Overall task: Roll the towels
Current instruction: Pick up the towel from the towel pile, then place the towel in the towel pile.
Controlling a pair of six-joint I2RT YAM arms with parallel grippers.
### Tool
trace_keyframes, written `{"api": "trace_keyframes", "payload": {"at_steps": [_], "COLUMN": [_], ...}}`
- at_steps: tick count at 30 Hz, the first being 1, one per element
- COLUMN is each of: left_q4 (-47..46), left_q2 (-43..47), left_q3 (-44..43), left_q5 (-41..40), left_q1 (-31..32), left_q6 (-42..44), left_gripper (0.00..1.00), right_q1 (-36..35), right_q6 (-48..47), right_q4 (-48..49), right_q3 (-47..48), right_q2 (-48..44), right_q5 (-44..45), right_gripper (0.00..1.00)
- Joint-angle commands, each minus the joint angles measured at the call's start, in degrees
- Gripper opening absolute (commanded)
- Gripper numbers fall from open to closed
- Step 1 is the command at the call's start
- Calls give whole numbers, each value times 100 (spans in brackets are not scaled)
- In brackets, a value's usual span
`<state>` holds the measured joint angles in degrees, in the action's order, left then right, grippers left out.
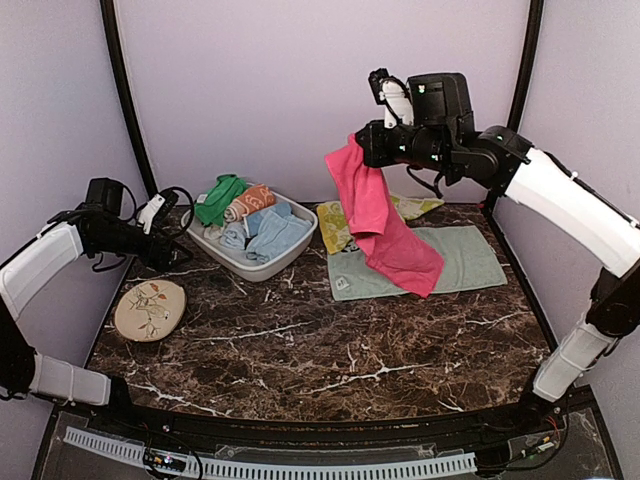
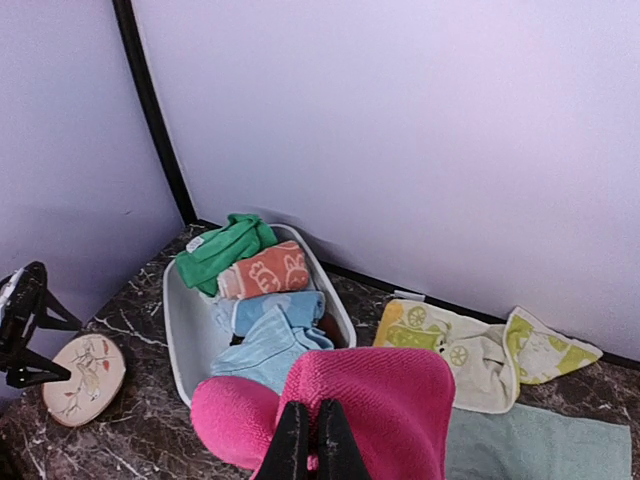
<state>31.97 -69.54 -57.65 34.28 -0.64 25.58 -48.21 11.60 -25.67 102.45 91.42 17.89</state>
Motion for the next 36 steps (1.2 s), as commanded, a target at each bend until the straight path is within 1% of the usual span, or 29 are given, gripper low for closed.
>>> {"api": "trace_keyframes", "payload": {"at_steps": [1,3,7,9,11,14,17,18,21,22,23,26,28,29,33,35,36], "left_q4": [254,275,319,320,297,299,302,297,275,295,325,382,416,413,331,260,210], "left_q2": [233,257,289,299,300,272,204,176,58,-12,-99,-427,-597,-710,-1154,-1412,-1522], "left_q3": [-159,-172,-222,-227,-215,-198,-165,-135,-60,-54,-60,-32,10,51,285,406,451], "left_q5": [520,637,993,1156,1236,1179,875,511,163,73,-44,-474,-844,-1029,-1655,-1969,-2062], "left_q1": [-25,-23,-18,-13,36,240,709,894,1387,1538,1686,2313,2708,3055,3938,4184,4236], "left_q6": [189,198,158,158,157,201,317,370,515,558,614,859,1050,1138,1523,1801,1914], "left_gripper": [92,92,93,93,94,94,94,94,94,94,94,94,94,94,92,89,87], "right_q1": [-272,-380,-557,-558,-566,-525,-252,-155,-49,-26,-3,49,54,64,155,223,264], "right_q6": [149,207,307,436,530,578,979,1154,1557,1707,1901,2421,2588,2653,2753,2779,2770], "right_q4": [198,225,159,236,394,346,8,-40,-94,-89,-106,-78,-122,-209,-718,-1011,-1108], "right_q3": [502,902,1672,1699,1443,769,-161,-614,-2174,-2896,-3378,-4494,-4862,-4941,-4931,-4843,-4814], "right_q2": [37,90,252,178,45,-387,-750,-902,-1466,-1635,-1783,-2163,-2301,-2331,-2231,-2132,-2112], "right_q5": [-528,-766,-911,-973,-916,-444,-148,-172,15,82,154,224,354,453,822,1028,1106], "right_gripper": [0,0,0,0,0,0,0,0,0,0,0,0,0,0,1,4,10]}}
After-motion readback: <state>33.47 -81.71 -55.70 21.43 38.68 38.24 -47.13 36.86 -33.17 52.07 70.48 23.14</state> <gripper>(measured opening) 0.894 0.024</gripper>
